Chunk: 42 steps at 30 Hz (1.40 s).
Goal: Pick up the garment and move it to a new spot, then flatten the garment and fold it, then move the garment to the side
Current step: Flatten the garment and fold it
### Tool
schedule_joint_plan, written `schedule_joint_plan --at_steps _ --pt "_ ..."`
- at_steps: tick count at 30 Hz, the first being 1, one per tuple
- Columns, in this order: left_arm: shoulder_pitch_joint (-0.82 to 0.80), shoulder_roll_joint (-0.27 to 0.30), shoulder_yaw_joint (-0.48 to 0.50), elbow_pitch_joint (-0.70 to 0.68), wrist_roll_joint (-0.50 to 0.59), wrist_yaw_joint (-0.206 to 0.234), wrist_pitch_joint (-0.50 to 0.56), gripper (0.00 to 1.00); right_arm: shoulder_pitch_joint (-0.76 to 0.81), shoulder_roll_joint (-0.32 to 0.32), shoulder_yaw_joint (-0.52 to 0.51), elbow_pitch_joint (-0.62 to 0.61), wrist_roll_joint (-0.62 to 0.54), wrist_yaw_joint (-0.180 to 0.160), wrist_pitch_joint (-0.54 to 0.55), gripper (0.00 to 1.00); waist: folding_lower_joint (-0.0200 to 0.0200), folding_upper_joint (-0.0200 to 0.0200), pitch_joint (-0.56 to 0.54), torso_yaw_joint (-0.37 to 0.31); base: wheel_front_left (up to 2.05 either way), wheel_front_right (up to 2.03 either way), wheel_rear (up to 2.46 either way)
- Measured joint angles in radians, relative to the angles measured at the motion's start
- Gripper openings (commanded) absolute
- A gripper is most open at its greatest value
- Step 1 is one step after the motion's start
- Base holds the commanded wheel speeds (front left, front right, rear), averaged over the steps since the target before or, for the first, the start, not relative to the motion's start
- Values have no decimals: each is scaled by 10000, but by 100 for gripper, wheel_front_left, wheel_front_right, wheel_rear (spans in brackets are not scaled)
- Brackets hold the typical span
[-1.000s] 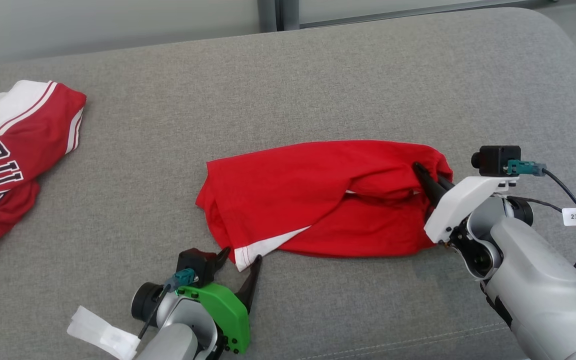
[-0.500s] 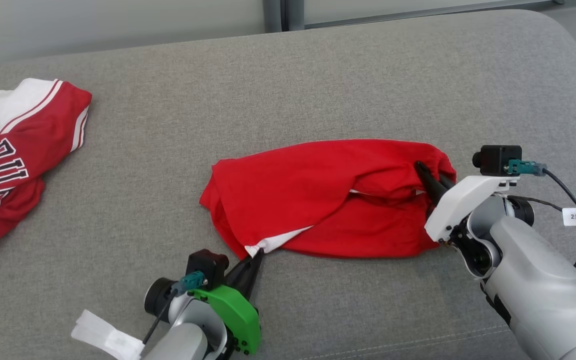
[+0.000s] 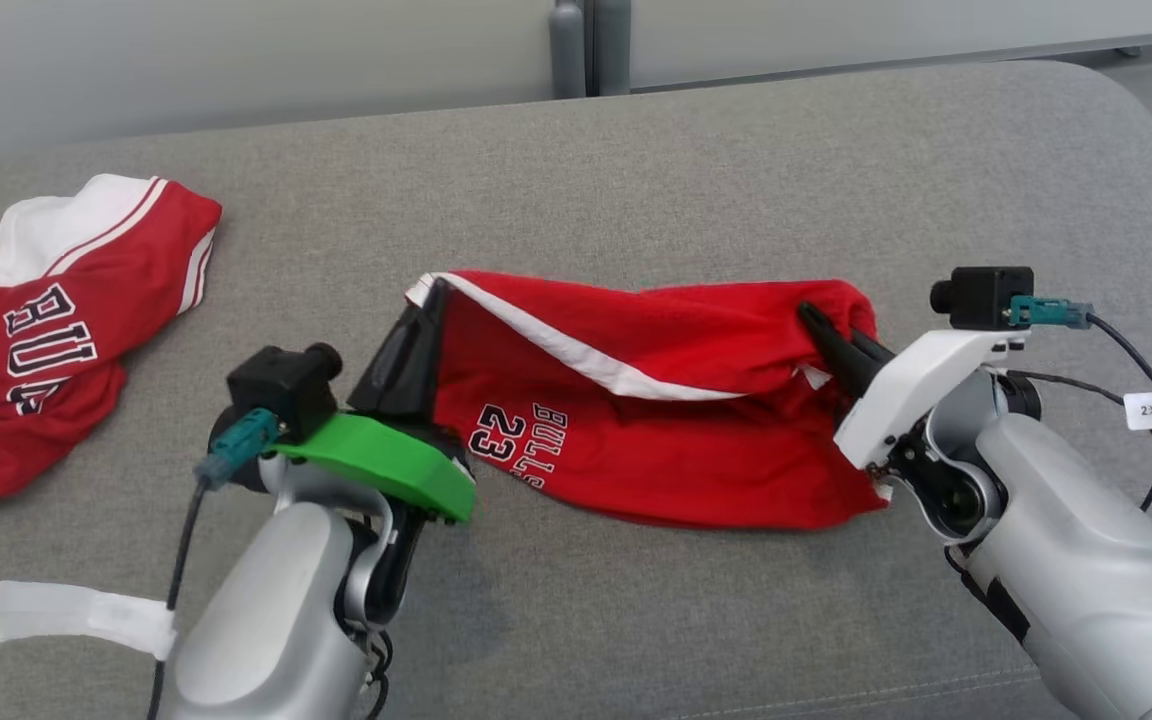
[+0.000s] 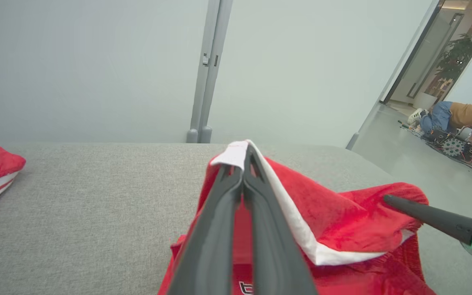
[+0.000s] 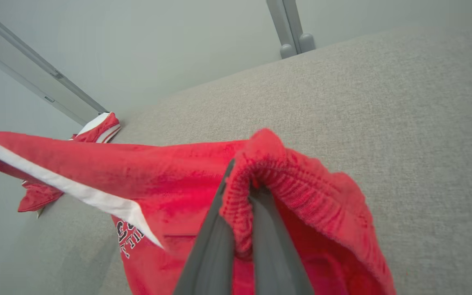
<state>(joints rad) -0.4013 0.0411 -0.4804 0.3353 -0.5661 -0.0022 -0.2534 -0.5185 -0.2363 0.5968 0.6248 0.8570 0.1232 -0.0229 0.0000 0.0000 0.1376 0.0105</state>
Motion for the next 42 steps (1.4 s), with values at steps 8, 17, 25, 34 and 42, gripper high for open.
schedule_joint_plan --at_steps 8,17,25,34,42 --pt "11 -6 1749 -2658 169 305 2 0 437 -491 -130 -2663 2303 -2 464 0 0 0 -531 70 0 0 0" --pt "1345 209 1354 -3078 326 387 -25 0 1709 -2144 58 -3983 4103 -2 2612 0 0 0 -852 345 0 0 0" --pt "2143 205 857 -1755 29 270 261 0 1846 -1954 619 -2316 4249 -44 4019 0 0 0 -588 570 0 0 0" --pt "894 165 865 -560 90 188 431 0 -633 -1126 458 -1526 3421 -740 4096 100 0 0 65 709 0 0 0" --pt "589 134 1296 326 163 351 320 0 -1114 -1381 830 -1218 2466 -433 3680 100 0 0 623 486 0 0 0"
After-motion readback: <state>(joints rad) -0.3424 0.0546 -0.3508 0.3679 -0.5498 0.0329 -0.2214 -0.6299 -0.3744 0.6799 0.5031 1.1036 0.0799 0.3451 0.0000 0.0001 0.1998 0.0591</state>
